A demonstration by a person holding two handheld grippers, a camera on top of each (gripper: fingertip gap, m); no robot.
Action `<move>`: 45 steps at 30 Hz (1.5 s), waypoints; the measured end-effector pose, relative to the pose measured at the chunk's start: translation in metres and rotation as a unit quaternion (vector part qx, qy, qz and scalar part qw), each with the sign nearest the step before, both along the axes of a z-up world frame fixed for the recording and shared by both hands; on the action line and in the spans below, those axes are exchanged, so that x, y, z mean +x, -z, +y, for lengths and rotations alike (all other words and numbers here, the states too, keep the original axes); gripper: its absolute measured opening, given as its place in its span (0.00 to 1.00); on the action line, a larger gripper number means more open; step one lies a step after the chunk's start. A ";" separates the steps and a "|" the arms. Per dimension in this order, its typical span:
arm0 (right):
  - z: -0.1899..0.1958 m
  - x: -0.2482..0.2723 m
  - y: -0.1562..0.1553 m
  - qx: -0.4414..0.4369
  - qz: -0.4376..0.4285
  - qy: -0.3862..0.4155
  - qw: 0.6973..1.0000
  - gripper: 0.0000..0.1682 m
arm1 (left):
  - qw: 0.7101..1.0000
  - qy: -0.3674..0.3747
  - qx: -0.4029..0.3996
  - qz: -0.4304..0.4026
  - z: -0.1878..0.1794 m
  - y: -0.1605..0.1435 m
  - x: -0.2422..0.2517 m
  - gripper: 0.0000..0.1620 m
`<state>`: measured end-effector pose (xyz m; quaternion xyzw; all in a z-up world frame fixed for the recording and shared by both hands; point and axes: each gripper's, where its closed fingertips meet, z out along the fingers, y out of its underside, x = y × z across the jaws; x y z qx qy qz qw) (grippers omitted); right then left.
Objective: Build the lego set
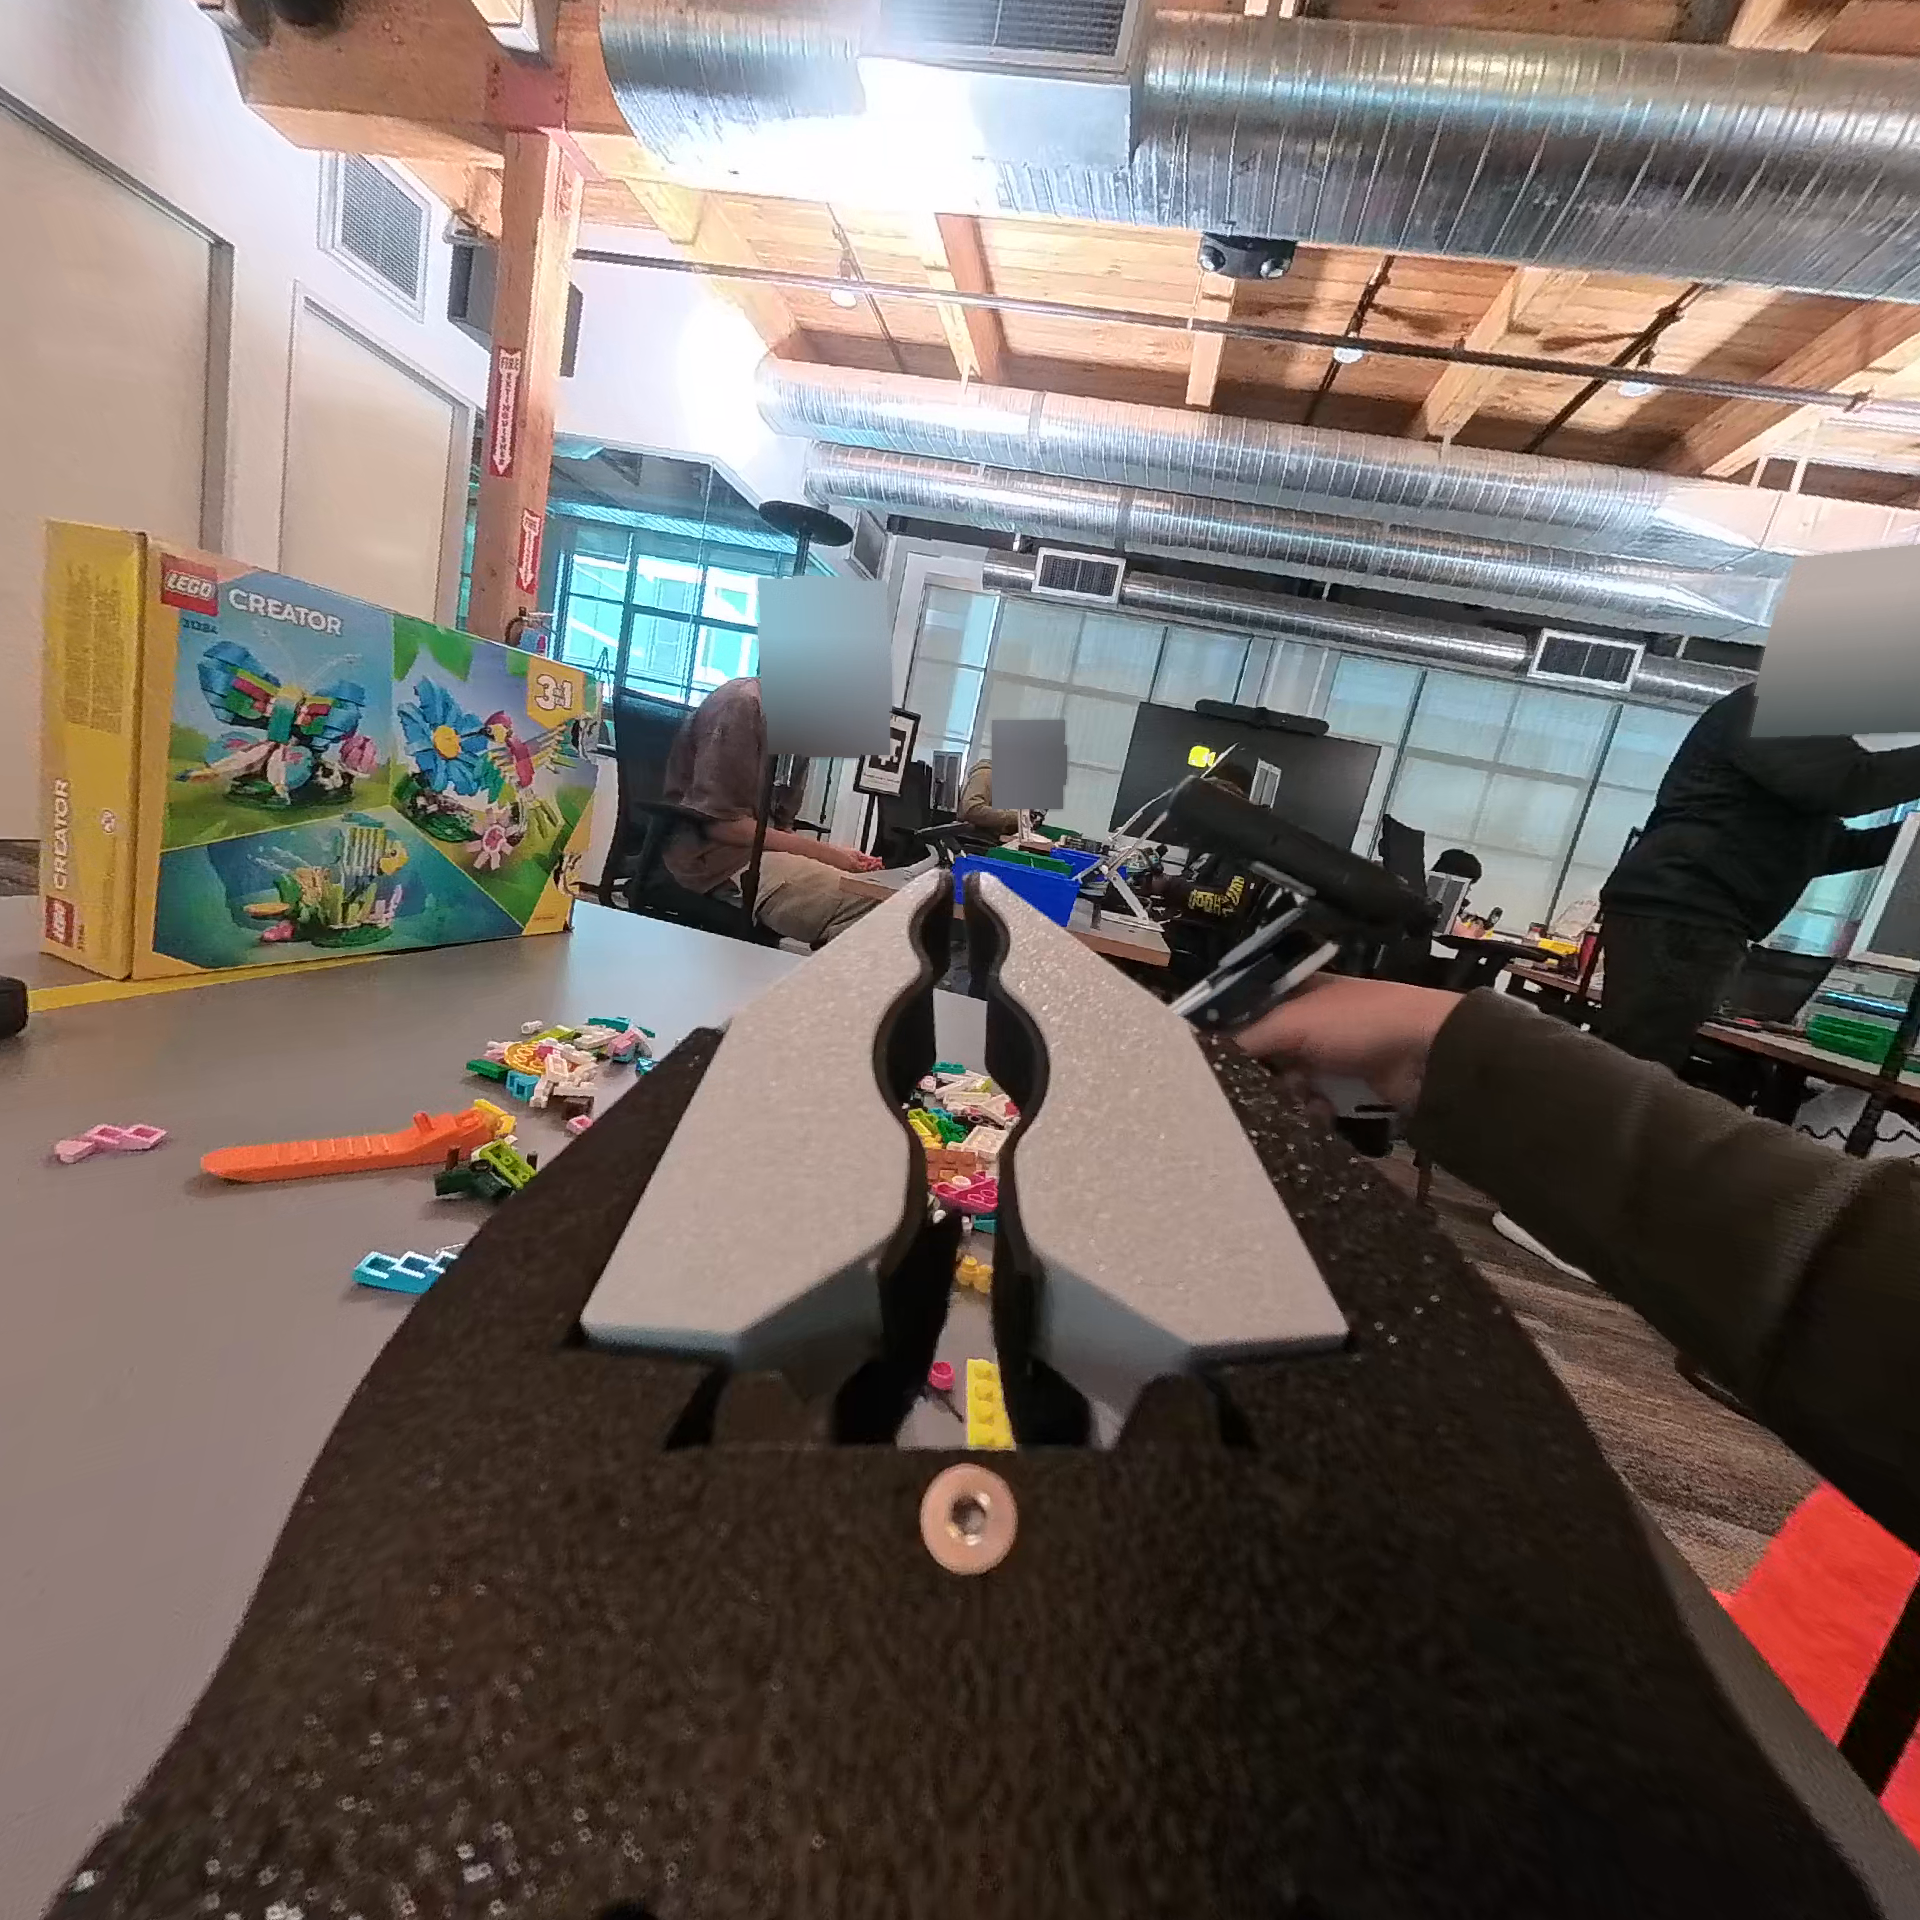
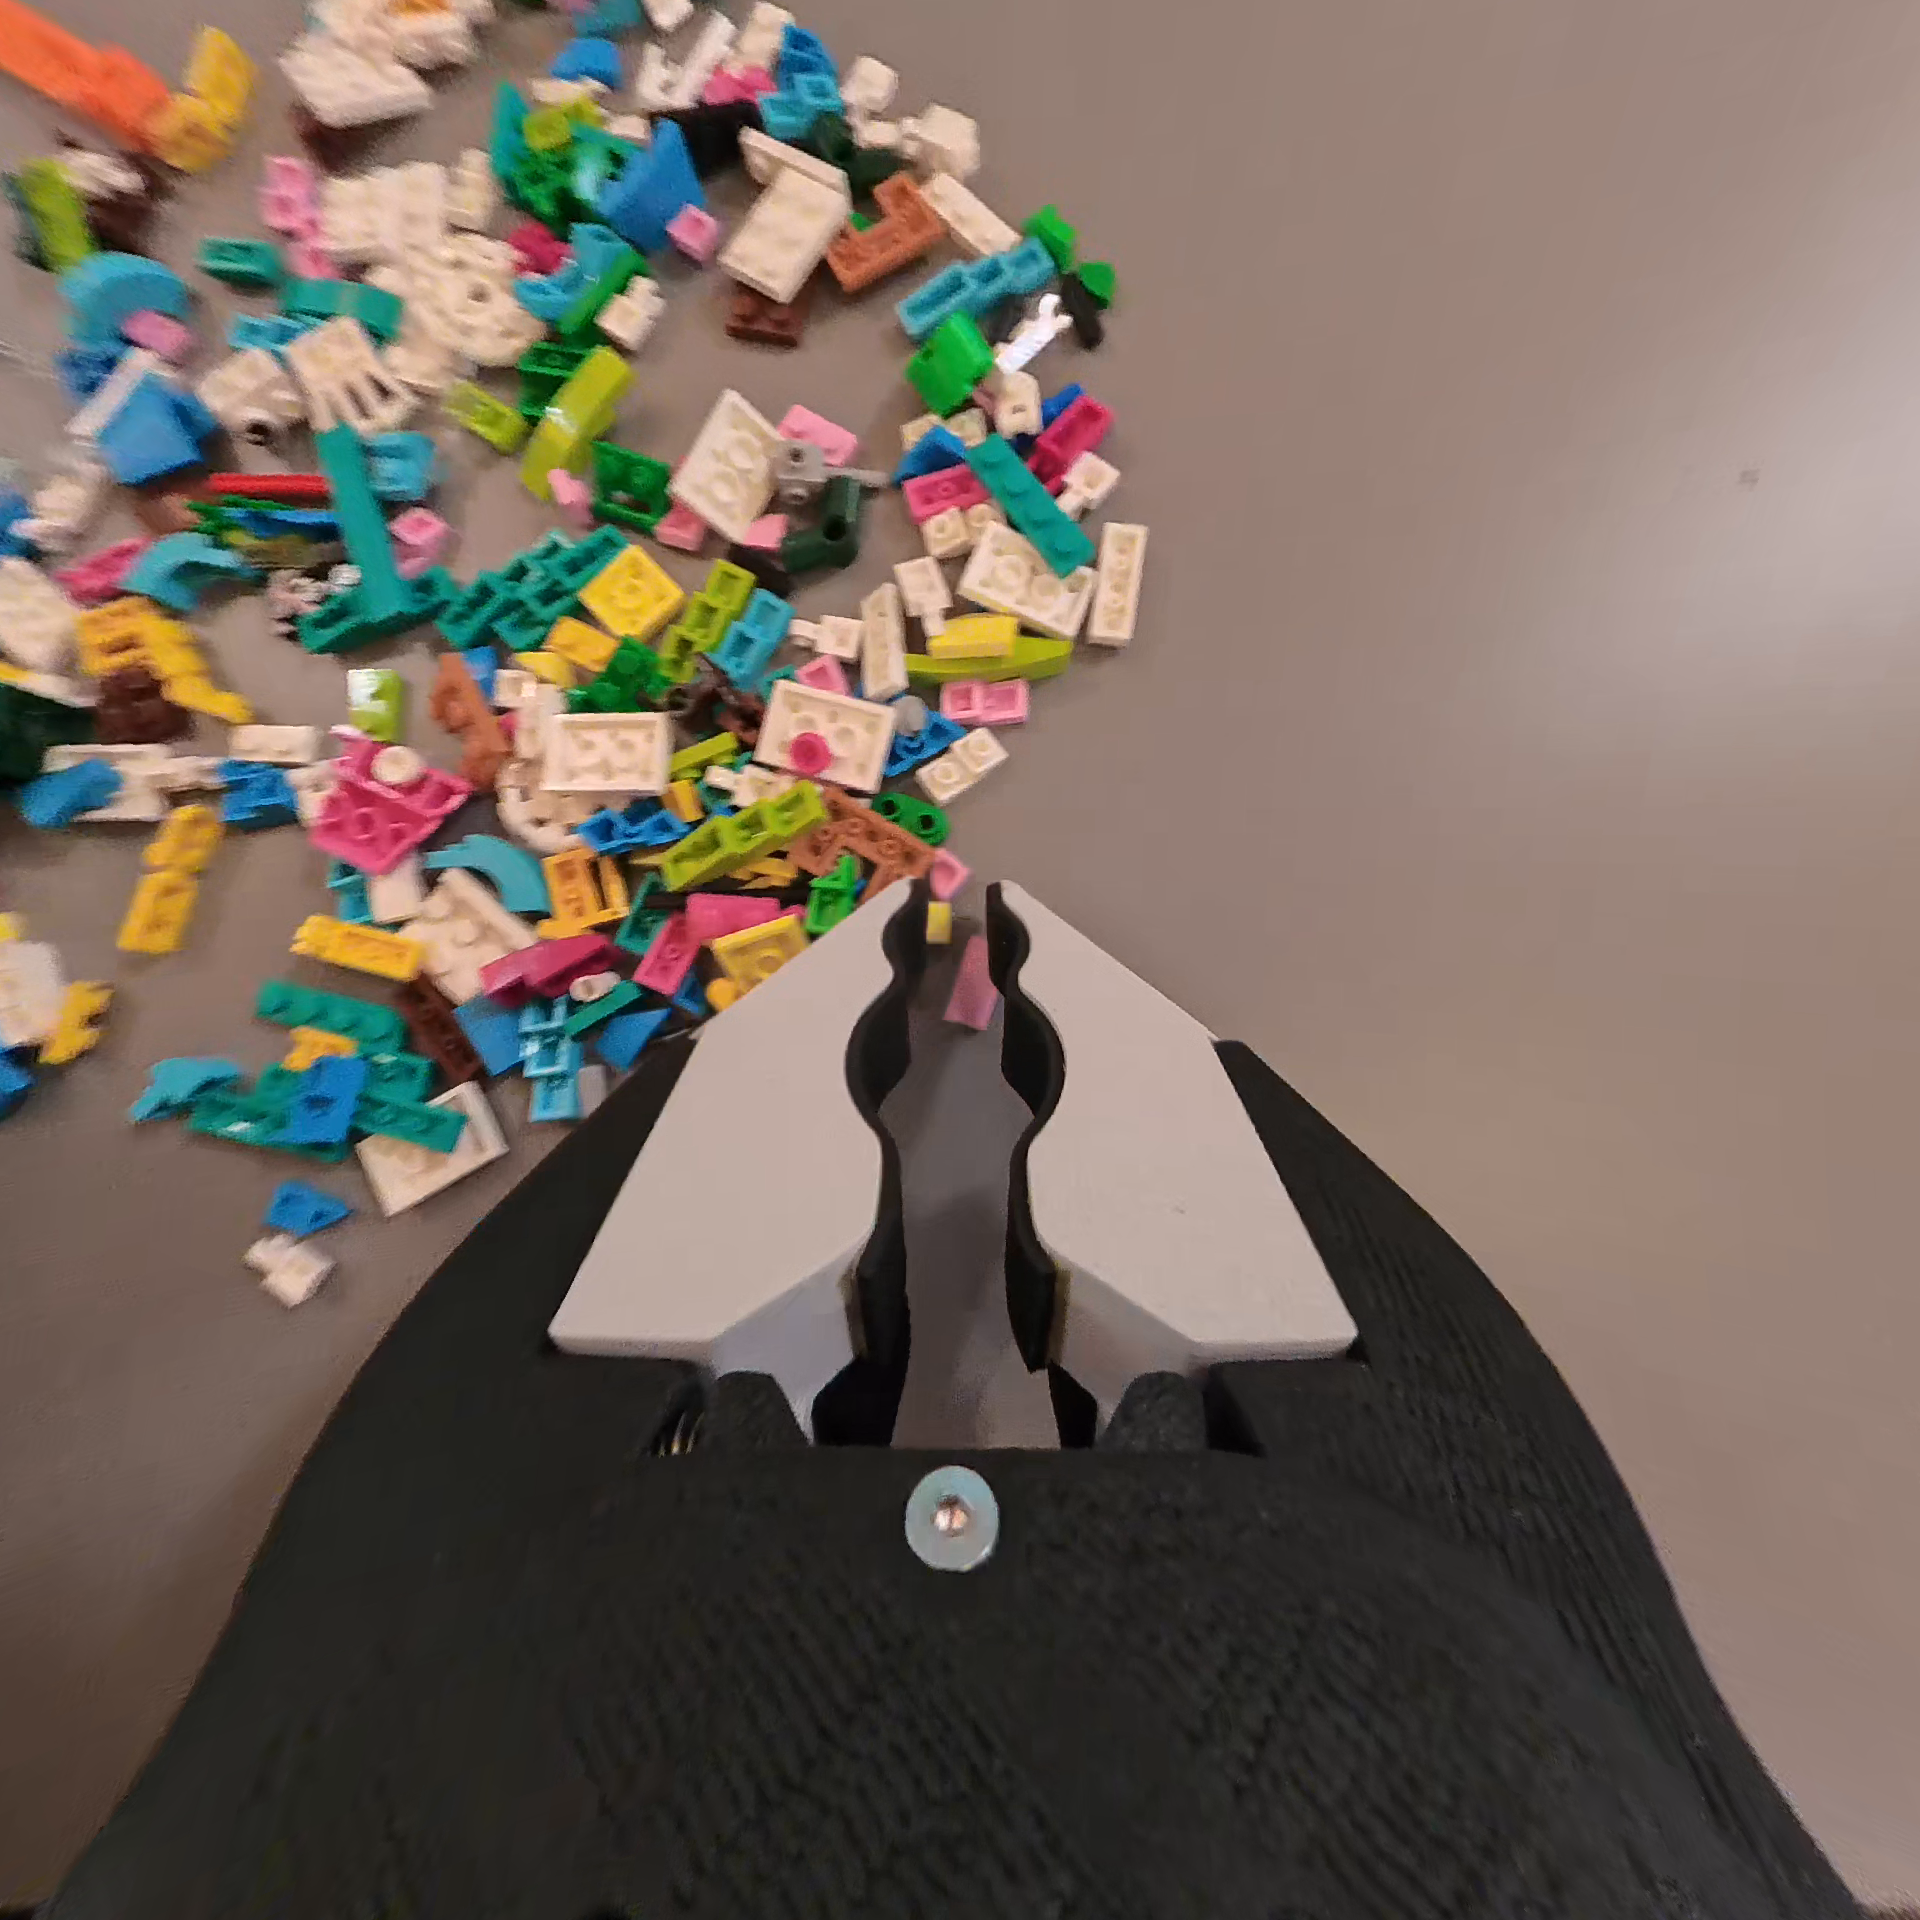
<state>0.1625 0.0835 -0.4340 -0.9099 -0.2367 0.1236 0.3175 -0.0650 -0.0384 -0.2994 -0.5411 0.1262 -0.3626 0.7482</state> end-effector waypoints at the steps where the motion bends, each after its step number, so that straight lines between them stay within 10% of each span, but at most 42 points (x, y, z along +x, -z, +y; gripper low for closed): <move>1: -0.004 -0.003 -0.002 -0.004 0.016 -0.009 1.000 0.06 | 1.000 0.000 0.001 0.001 0.000 0.000 0.000 0.00; 27: -0.011 -0.044 -0.030 0.077 -0.003 -0.102 0.992 0.04 | 1.000 0.008 0.001 0.005 -0.001 0.001 0.003 0.00; 34: -0.012 -0.195 -0.064 0.140 0.101 -0.263 0.949 0.04 | 0.999 0.006 0.025 0.019 -0.009 -0.003 0.007 0.00; 45: -0.057 -0.407 -0.015 0.072 0.072 -0.520 0.848 0.04 | 0.996 0.052 0.065 -0.004 -0.024 -0.014 0.011 0.06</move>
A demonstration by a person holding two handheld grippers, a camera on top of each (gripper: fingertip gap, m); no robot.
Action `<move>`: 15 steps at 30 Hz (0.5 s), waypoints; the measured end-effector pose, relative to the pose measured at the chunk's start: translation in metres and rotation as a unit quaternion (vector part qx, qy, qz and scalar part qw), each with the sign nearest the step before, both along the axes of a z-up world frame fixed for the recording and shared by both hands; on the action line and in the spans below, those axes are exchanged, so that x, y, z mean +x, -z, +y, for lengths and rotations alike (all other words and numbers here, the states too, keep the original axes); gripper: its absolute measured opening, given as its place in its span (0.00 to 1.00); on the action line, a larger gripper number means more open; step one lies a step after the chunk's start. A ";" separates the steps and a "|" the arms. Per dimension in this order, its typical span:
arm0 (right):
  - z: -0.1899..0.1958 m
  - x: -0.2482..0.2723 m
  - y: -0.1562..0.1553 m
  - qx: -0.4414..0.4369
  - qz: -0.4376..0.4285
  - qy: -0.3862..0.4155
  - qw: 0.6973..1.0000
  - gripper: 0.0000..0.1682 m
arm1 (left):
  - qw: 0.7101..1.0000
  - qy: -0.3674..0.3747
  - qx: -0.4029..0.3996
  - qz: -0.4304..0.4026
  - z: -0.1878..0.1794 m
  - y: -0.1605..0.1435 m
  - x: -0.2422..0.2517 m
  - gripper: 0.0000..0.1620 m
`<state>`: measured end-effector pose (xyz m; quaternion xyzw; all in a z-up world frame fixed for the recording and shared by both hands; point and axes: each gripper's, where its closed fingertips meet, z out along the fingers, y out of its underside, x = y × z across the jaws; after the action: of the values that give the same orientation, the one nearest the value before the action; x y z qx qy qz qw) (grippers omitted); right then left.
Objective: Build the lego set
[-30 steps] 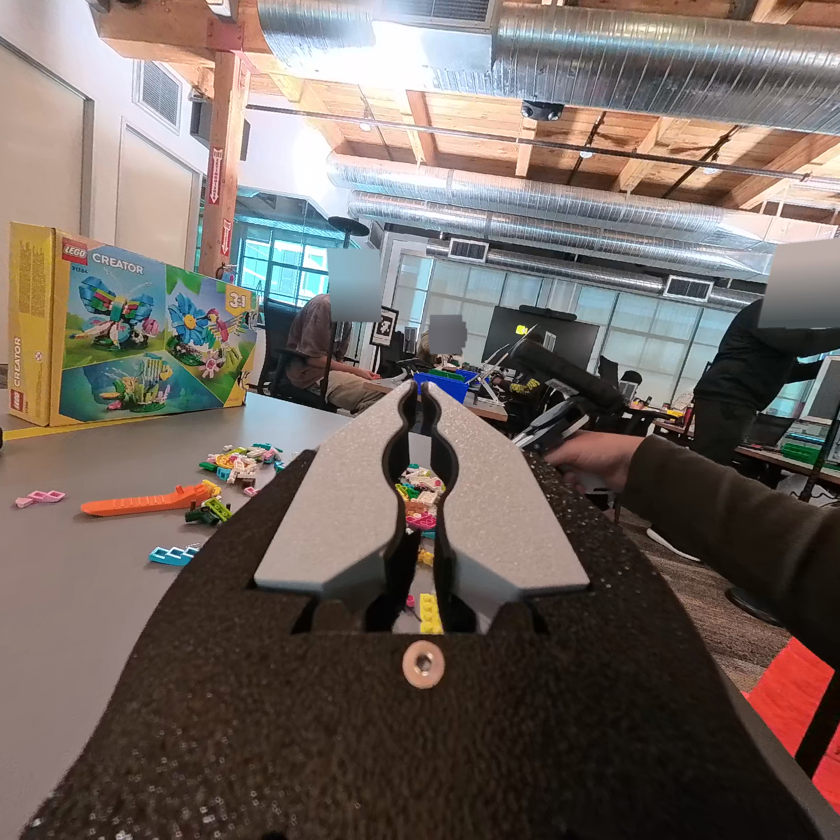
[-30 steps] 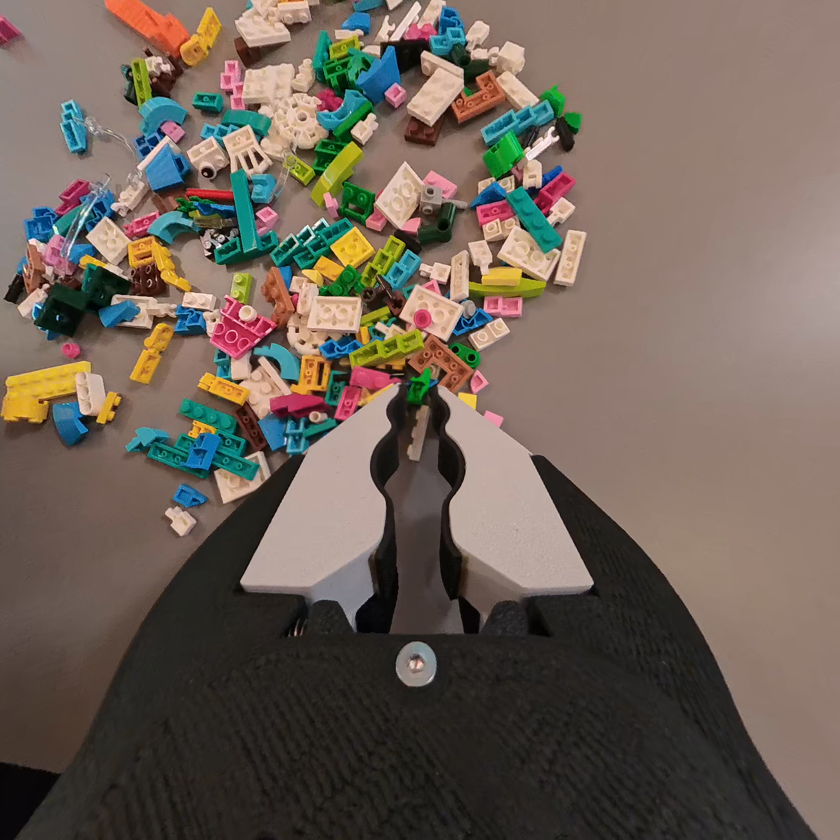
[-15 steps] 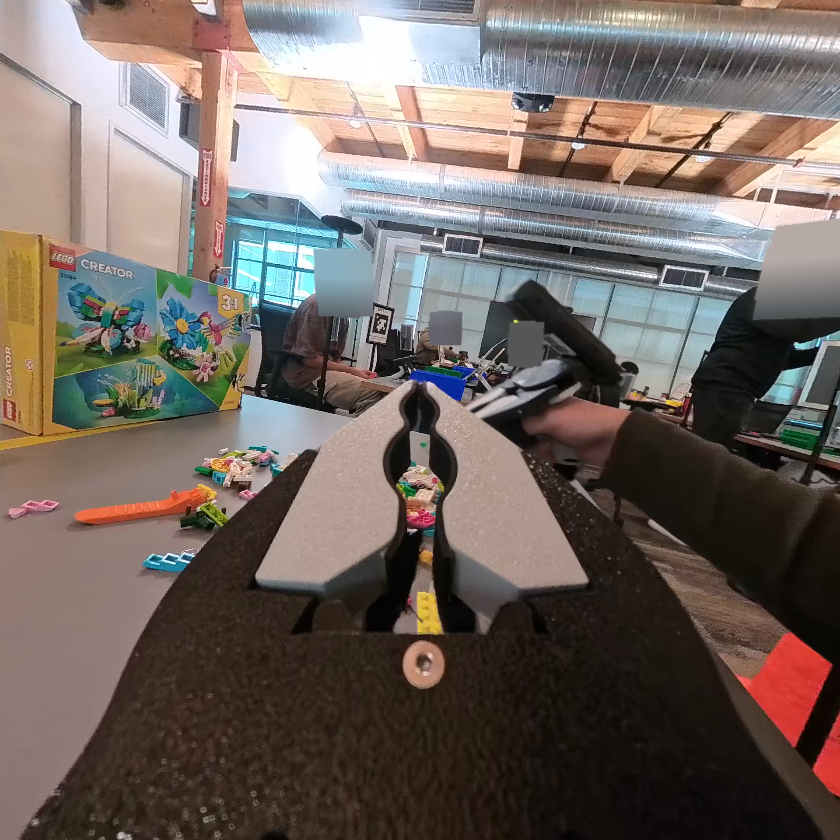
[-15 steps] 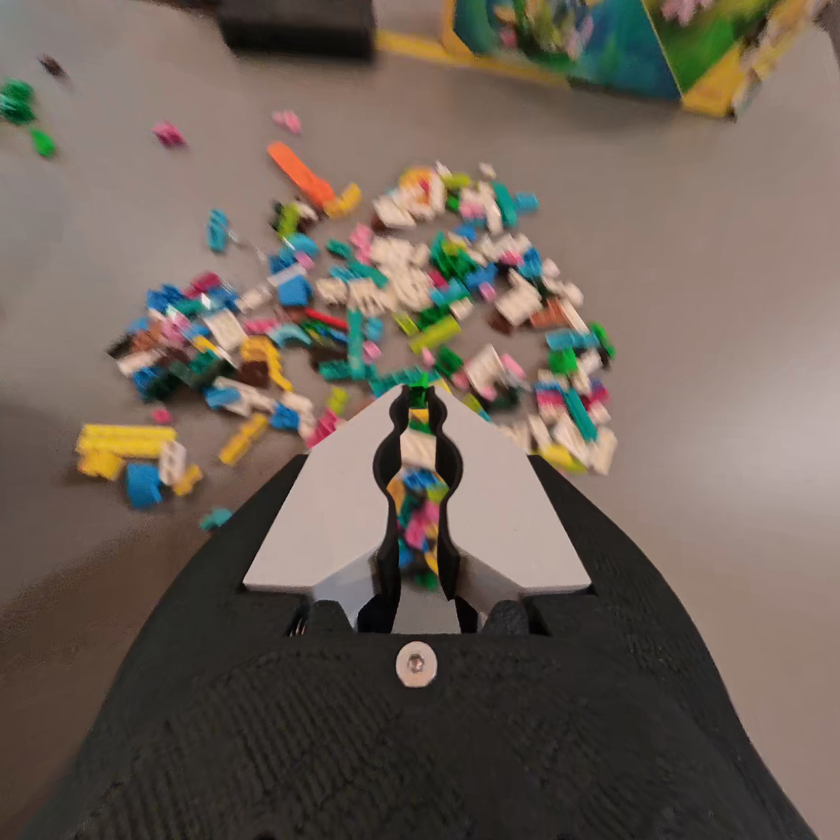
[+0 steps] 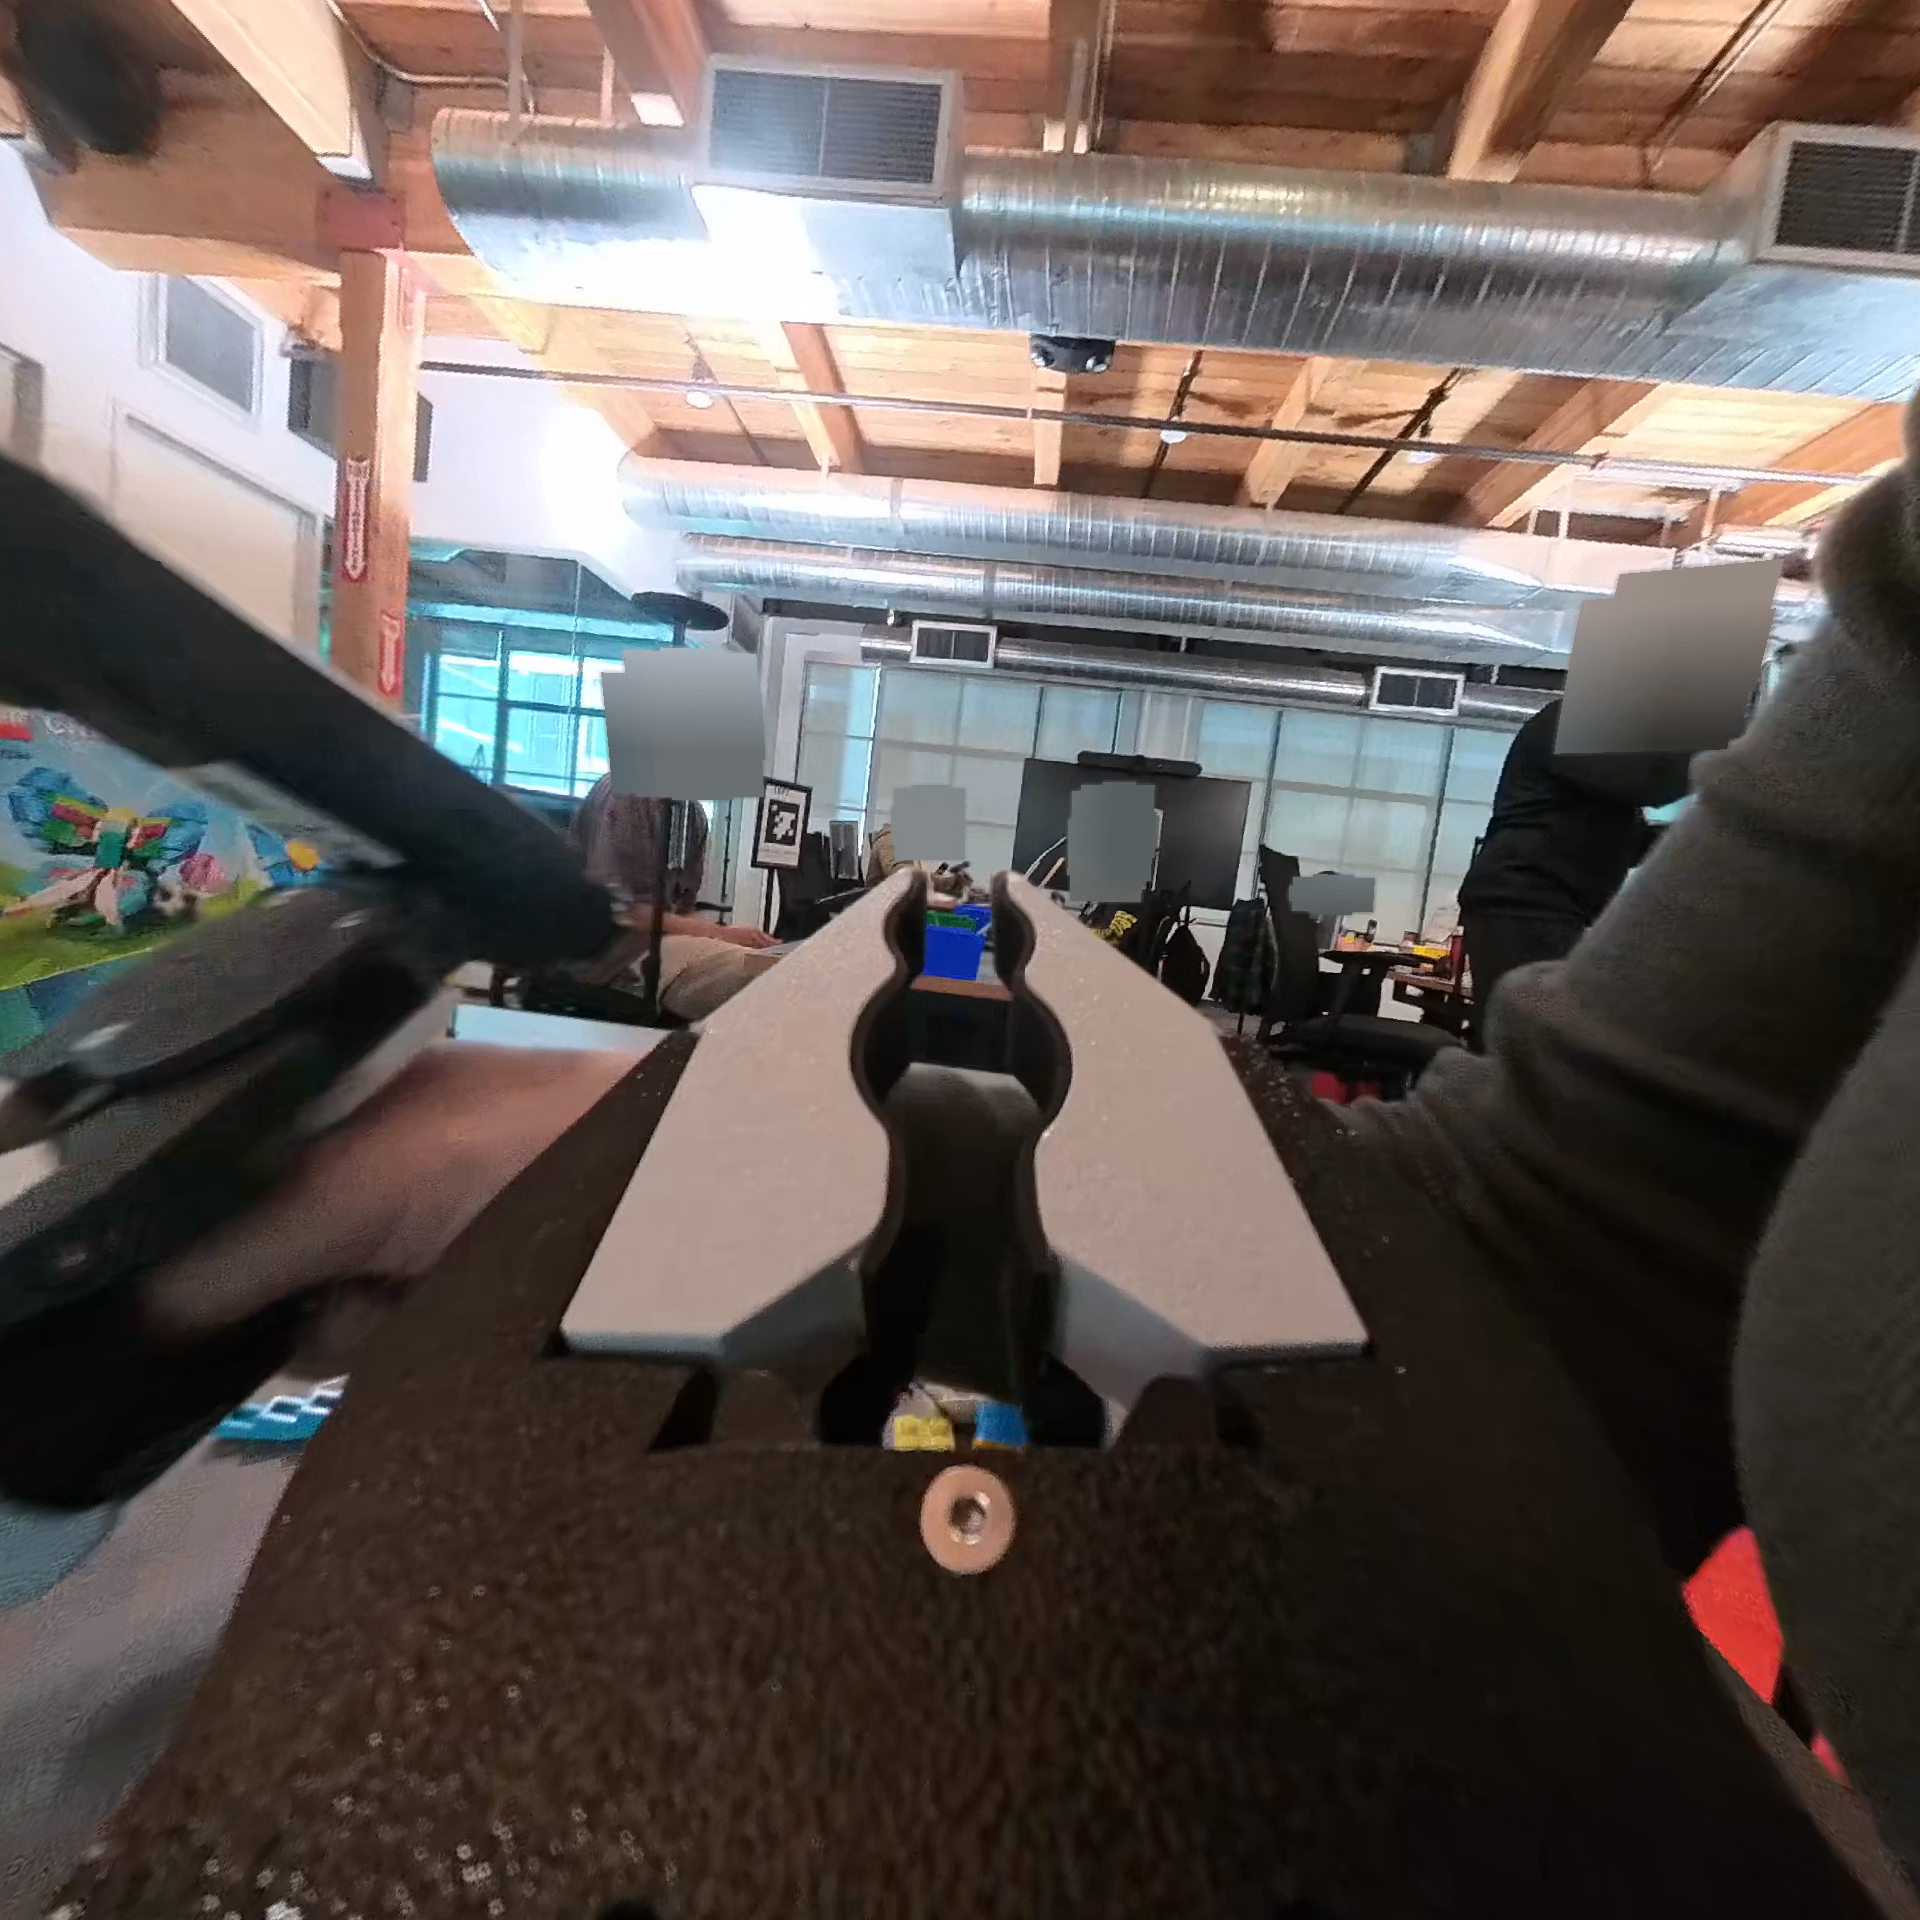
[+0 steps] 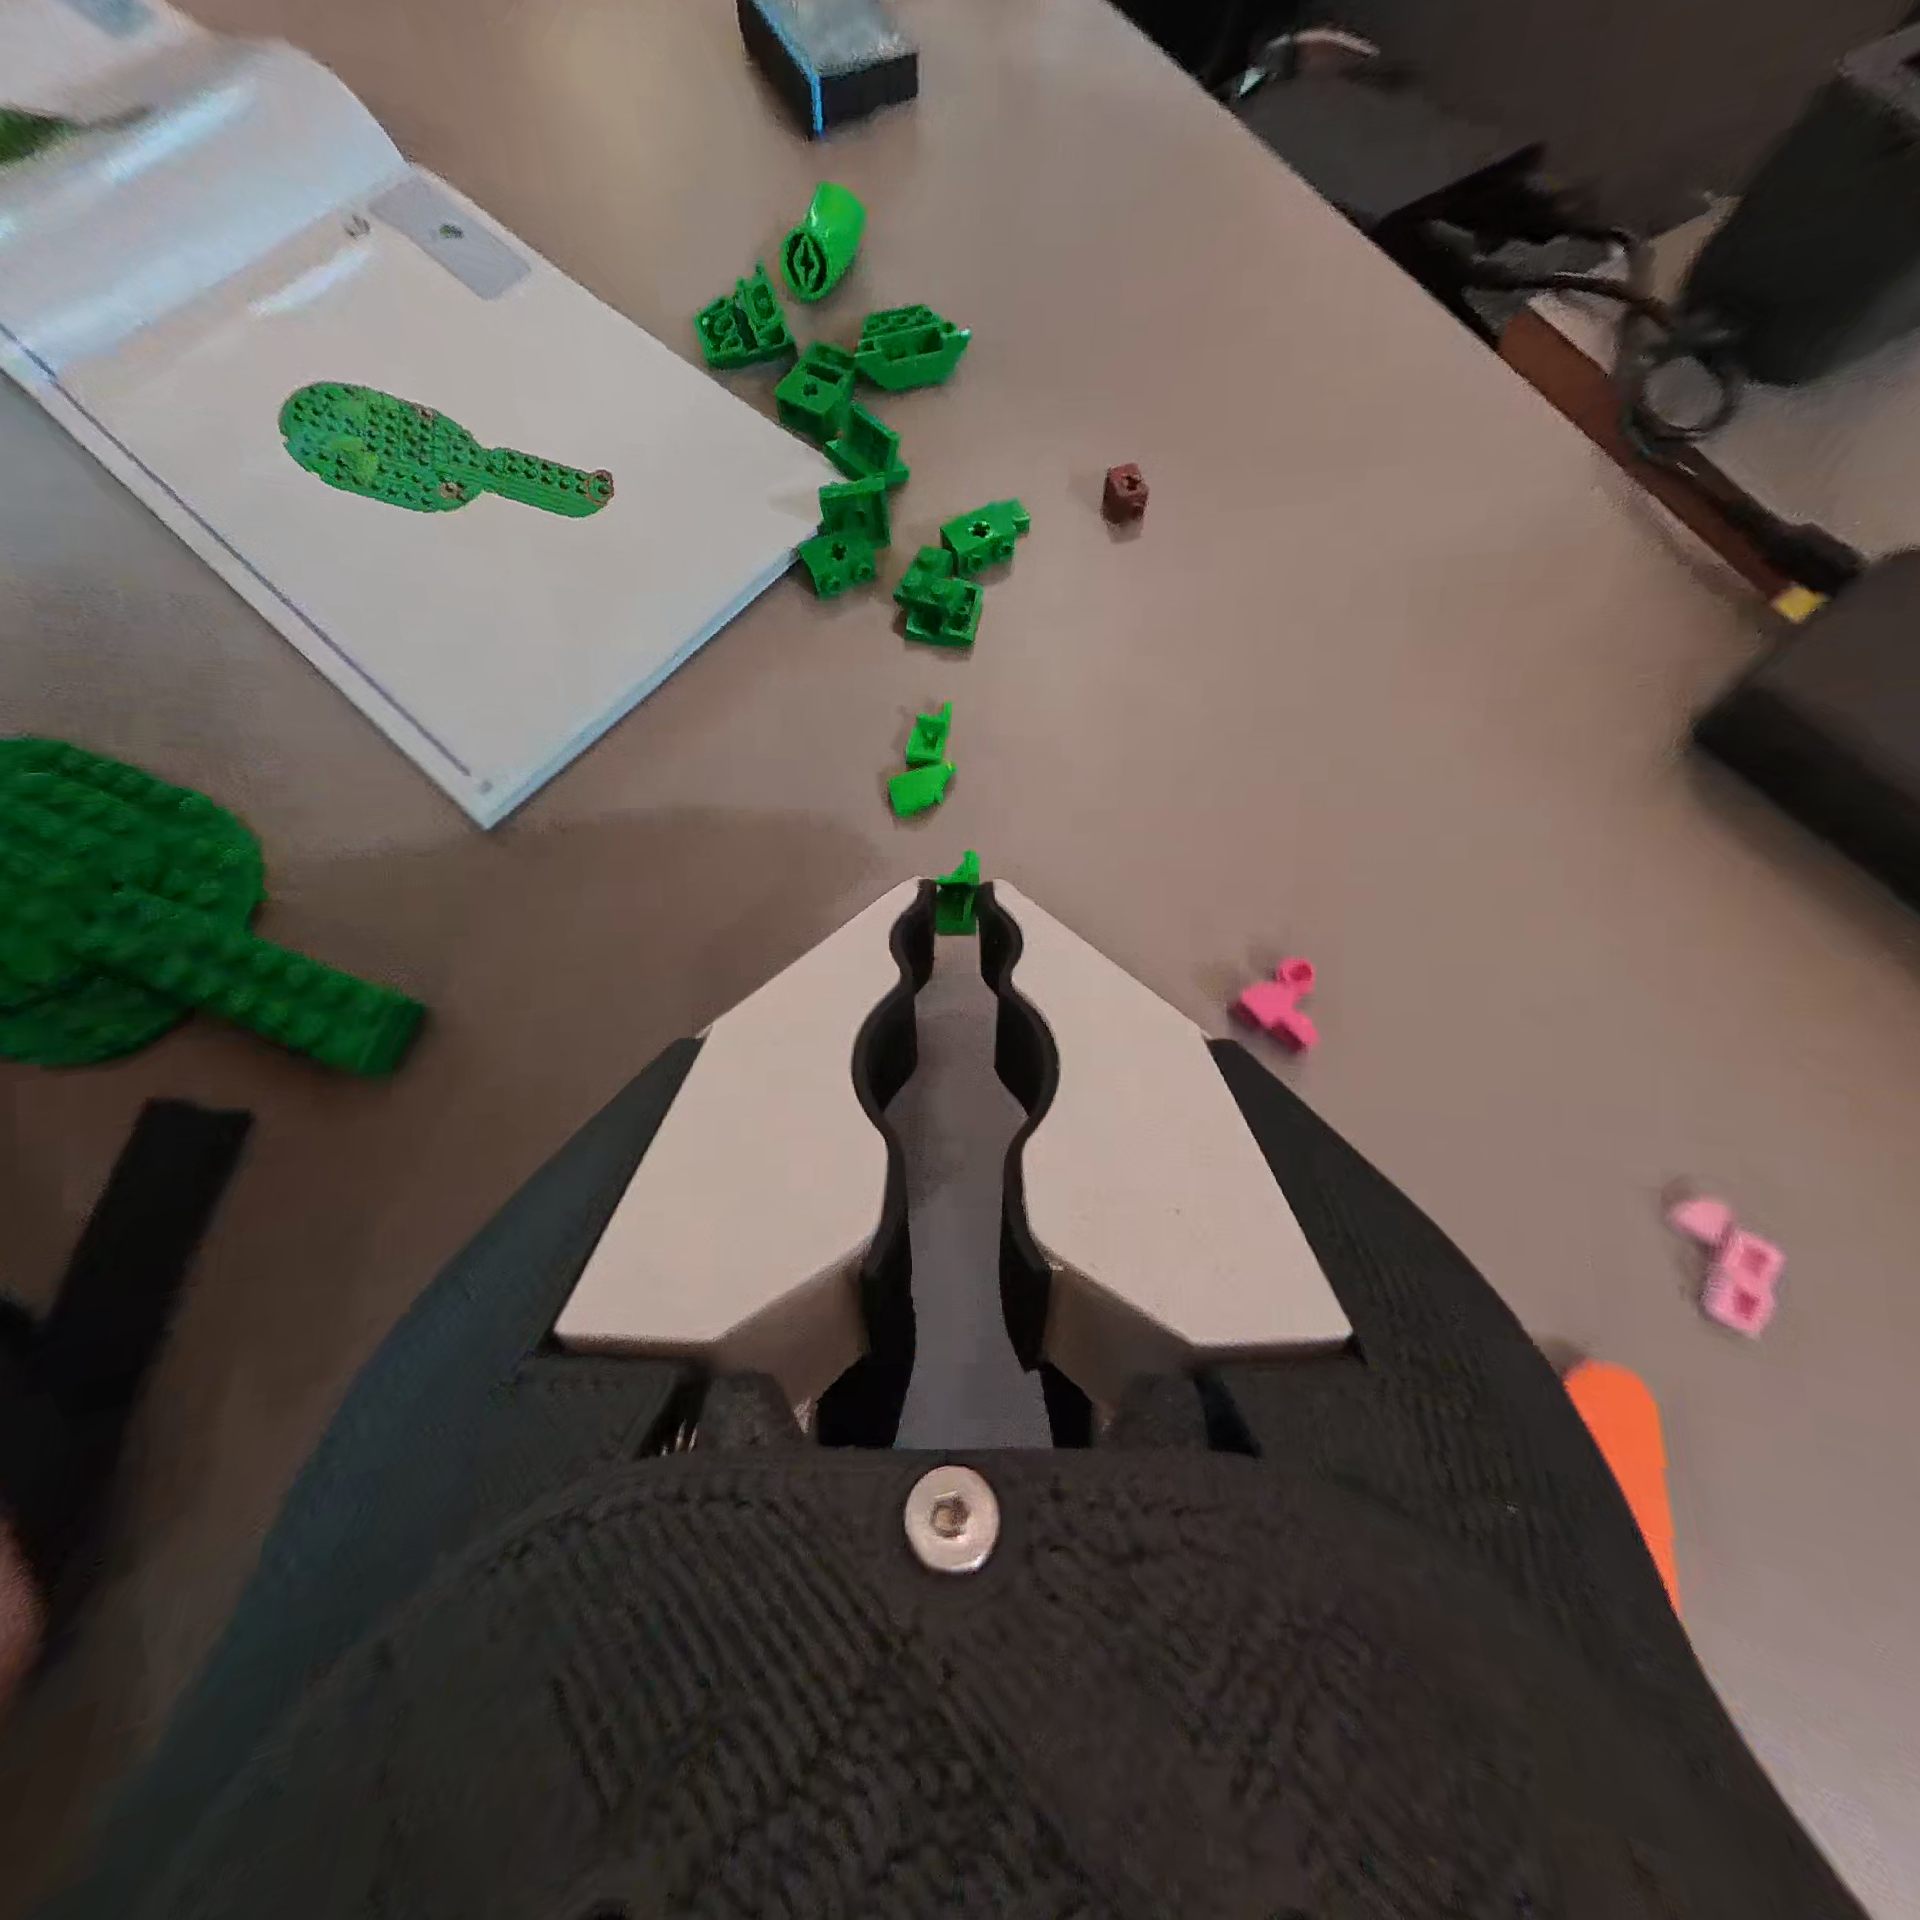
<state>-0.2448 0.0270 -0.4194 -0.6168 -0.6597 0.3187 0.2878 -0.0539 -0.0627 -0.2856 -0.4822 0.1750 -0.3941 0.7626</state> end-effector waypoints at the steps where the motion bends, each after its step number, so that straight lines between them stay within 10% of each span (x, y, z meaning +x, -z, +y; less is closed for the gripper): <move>1: -0.002 -0.005 0.003 0.005 -0.007 -0.007 1.000 0.04 | 1.000 0.003 0.001 -0.002 -0.001 -0.001 0.000 0.06; 15: 0.013 0.019 -0.029 0.042 0.056 0.081 0.994 0.13 | 1.000 0.004 -0.001 -0.005 -0.001 -0.001 0.000 0.06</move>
<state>-0.2254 0.0404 -0.3899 -0.6367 -0.6033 0.3008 0.3746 -0.0539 -0.0640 -0.2848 -0.4802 0.1723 -0.4000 0.7614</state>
